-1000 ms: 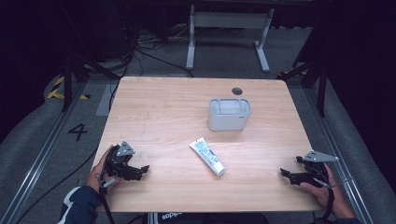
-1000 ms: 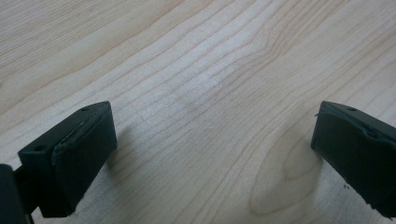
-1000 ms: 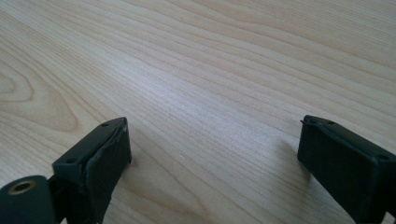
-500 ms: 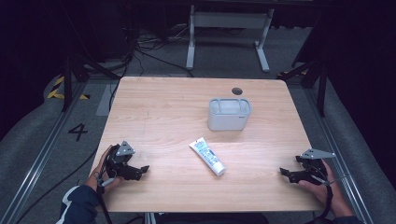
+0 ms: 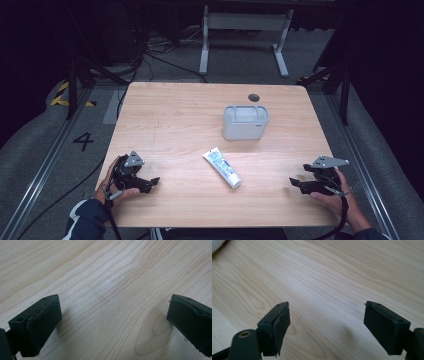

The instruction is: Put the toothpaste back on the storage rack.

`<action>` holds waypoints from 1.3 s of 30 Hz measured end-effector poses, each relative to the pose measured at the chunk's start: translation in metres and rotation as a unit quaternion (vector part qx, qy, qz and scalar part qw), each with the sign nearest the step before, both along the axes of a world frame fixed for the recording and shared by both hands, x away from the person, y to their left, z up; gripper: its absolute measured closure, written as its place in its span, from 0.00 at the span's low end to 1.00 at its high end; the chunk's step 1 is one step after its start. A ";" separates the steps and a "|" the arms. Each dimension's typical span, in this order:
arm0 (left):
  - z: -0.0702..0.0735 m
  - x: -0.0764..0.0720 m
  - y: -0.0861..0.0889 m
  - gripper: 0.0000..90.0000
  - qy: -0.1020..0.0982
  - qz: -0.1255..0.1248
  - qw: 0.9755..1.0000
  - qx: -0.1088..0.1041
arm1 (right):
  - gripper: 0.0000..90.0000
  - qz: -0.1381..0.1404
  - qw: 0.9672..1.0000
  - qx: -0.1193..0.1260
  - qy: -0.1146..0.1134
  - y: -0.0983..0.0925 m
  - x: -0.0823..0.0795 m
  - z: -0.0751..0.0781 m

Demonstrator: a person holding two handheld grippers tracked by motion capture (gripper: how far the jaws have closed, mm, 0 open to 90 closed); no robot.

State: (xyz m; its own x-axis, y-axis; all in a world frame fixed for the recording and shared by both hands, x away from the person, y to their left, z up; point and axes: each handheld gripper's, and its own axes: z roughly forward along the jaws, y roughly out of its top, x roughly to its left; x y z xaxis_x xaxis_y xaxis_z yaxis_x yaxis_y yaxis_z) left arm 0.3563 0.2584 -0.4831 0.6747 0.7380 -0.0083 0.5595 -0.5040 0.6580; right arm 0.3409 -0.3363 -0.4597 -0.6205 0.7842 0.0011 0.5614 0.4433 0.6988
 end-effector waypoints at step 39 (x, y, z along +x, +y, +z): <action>0.000 0.000 0.001 0.00 -0.004 -0.002 1.000 0.000 | 0.25 0.133 0.991 -0.012 0.000 0.133 0.037 0.035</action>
